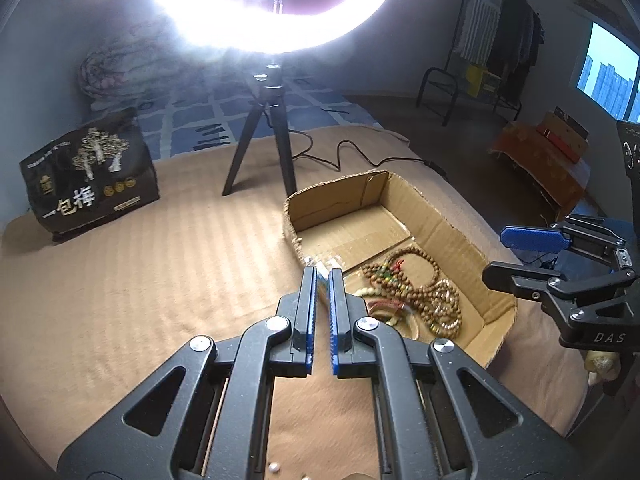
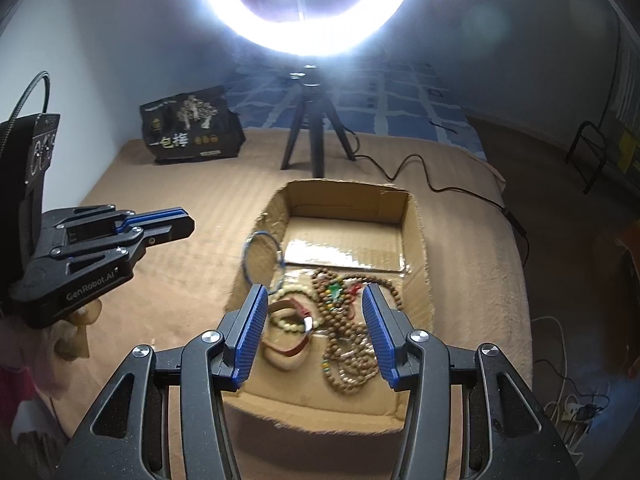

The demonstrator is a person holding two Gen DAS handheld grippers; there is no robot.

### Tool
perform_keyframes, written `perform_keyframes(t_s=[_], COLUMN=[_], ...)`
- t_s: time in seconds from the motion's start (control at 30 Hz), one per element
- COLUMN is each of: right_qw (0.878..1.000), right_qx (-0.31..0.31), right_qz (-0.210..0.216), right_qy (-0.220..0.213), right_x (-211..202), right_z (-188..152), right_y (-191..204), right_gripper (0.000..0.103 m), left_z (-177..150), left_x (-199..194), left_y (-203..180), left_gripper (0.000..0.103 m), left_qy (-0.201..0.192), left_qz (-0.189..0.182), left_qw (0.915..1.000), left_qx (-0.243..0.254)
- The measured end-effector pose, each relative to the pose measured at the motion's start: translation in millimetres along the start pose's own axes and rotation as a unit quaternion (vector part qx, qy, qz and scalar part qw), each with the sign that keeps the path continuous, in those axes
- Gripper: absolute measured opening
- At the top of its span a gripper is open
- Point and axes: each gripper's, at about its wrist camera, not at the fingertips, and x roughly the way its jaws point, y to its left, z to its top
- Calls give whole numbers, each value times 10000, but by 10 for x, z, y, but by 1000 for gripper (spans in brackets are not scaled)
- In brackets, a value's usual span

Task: Organize jewelry
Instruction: 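Open right tool to drop the mala into the box while left releases the bangle, then move both tools to the two pearl earrings on the bed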

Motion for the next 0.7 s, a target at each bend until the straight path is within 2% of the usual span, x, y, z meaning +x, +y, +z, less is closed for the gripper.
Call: perform_keyframes(t_s=[0.3,0.7], right_qw=[9994,9976], right_qx=[-150,-437], right_qz=[301,541], right_qy=[-39,18], right_x=[-130,-136], right_z=[-218,-574], right_y=[345,778], right_gripper=[48,48], left_z=[-301,-923], left_x=[-365,-617], left_y=[281,498], left_gripper=[3,3], left_qy=[8,232], left_qz=[-5,-50], left_qw=[10000,9997], left_qx=[-63,-96])
